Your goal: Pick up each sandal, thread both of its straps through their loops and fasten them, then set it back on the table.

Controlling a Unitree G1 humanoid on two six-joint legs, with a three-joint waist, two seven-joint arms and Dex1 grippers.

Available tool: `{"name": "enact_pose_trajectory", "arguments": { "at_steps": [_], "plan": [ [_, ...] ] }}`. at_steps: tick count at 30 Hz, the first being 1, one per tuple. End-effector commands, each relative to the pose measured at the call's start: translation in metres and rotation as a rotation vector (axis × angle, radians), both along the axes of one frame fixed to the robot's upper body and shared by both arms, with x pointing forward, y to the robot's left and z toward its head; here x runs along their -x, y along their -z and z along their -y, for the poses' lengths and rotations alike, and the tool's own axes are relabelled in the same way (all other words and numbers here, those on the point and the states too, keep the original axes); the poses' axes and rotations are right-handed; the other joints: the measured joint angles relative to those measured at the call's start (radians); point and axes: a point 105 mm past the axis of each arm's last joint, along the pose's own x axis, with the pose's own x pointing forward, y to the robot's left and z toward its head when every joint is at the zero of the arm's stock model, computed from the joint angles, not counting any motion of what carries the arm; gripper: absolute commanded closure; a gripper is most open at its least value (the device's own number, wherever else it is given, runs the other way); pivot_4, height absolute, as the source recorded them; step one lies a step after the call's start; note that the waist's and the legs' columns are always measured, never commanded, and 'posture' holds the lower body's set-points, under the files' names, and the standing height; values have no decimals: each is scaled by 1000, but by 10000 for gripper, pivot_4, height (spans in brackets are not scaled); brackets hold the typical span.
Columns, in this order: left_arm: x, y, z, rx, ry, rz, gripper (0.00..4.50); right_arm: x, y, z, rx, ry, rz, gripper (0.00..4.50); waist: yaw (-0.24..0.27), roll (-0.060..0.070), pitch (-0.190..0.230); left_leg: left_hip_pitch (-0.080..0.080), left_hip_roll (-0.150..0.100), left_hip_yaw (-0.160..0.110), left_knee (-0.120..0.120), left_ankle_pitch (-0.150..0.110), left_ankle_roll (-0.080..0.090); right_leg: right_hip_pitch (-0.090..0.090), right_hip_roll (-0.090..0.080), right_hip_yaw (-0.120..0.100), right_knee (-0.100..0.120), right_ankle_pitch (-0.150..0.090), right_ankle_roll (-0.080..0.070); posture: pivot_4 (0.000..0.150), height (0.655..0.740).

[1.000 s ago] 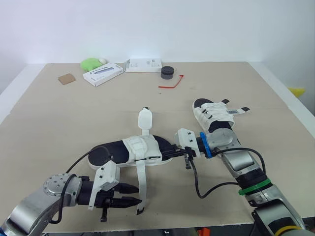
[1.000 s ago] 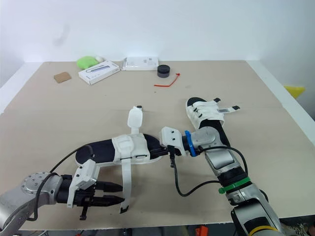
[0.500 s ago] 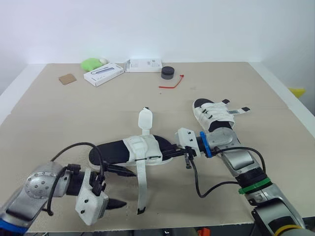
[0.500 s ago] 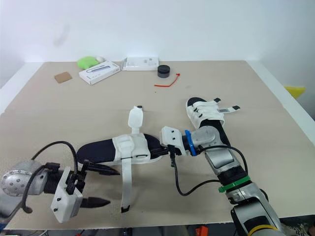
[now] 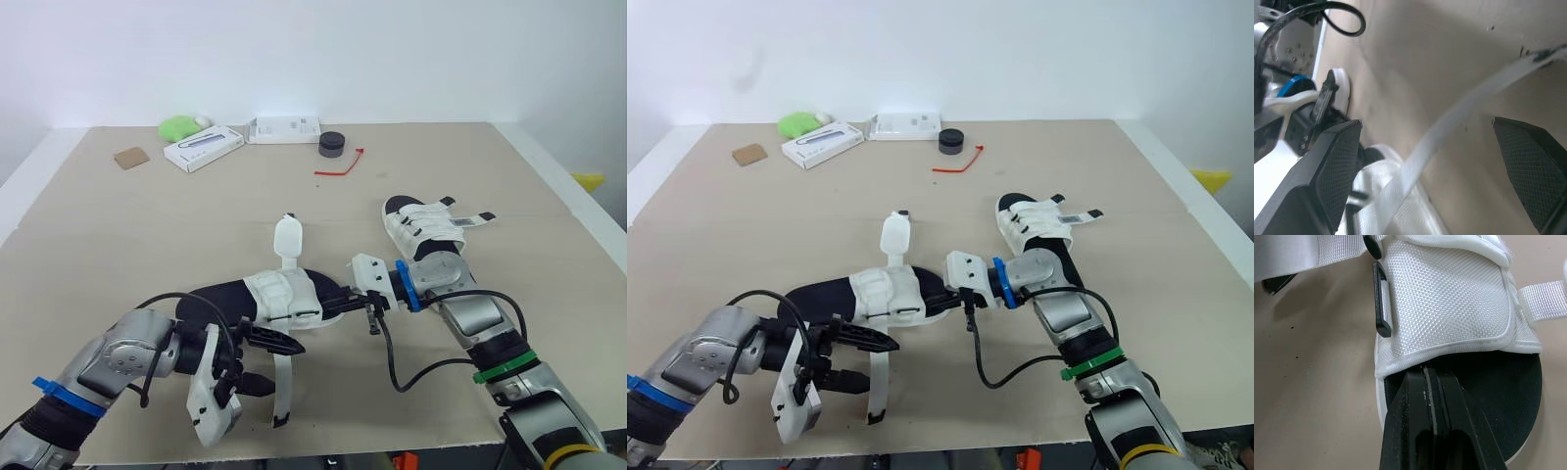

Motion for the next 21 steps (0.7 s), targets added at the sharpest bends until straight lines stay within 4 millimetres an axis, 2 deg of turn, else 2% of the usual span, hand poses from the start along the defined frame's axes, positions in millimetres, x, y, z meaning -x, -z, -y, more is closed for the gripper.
{"name": "enact_pose_trajectory", "arguments": {
  "at_steps": [1, 4, 6, 7, 8, 10, 11, 12, 14, 17, 21],
  "plan": [
    [5, -8, 4, 17, 35, 6, 3353, 0, 1, 3, 15, 8, 6, 45000, 0, 0, 0, 0, 0, 0, 0, 0, 0, 0, 0, 0, 0, 0, 0, 1500, 7400],
    [5, -8, 4, 26, 27, -24, 12174, 0, 1, 3, 16, 12, 6, 45000, 0, 0, 0, 0, 0, 0, 0, 0, 0, 0, 0, 0, 0, 0, 0, 1500, 7400],
    [3, -13, 2, 68, -21, -79, 22650, 0, 1, 3, 16, 13, 7, 45000, 0, 0, 0, 0, 0, 0, 0, 0, 0, 0, 0, 0, 0, 0, 0, 1500, 7400],
    [1, -17, 2, 101, -53, -113, 24978, 0, 1, 3, 15, 13, 7, 45000, 0, 0, 0, 0, 0, 0, 0, 0, 0, 0, 0, 0, 0, 0, 0, 1500, 7400],
    [0, -19, 1, 115, -73, -136, 30142, 0, 1, 3, 15, 13, 8, 45000, 0, 0, 0, 0, 0, 0, 0, 0, 0, 0, 0, 0, 0, 0, 0, 1500, 7400],
    [-2, -22, 1, 143, -106, -176, 35562, 1, 1, 3, 15, 11, 8, 45000, 0, 0, 0, 0, 1, 0, 0, 0, 0, 0, 0, 0, 0, 0, 0, 1500, 7400],
    [-3, -23, 1, 159, -128, -205, 42208, 1, 1, 3, 15, 11, 7, 45000, 0, 0, 0, 0, 1, 0, 0, 0, 0, 0, 0, 0, 0, 0, 0, 1500, 7400],
    [-5, -24, 1, 177, -147, -234, 44151, 1, 2, 3, 14, 10, 6, 45000, 0, 0, 0, 0, 1, 0, 0, 0, 0, 0, 0, 0, 0, 0, 0, 1500, 7400],
    [-11, -33, 1, 263, -218, -333, 44151, 1, 2, 3, 15, 9, 6, 45000, 0, 0, 0, 0, 1, 0, 0, 0, 0, 0, 1, 0, 0, 0, 0, 1500, 7400],
    [-24, -52, -3, 435, -359, -618, 44151, 1, 2, 3, 17, 8, 6, 45000, 0, 0, 0, 0, 1, 0, 0, 0, 0, 0, 1, 0, 0, 0, 0, 1500, 7400],
    [-39, -73, -5, 566, -453, -864, 44151, 2, 3, 3, 17, 7, 6, 45000, 0, 0, 0, 0, 1, -1, 0, 0, 0, 0, 1, -1, 0, -1, 1, 1500, 7400]
  ]
}}
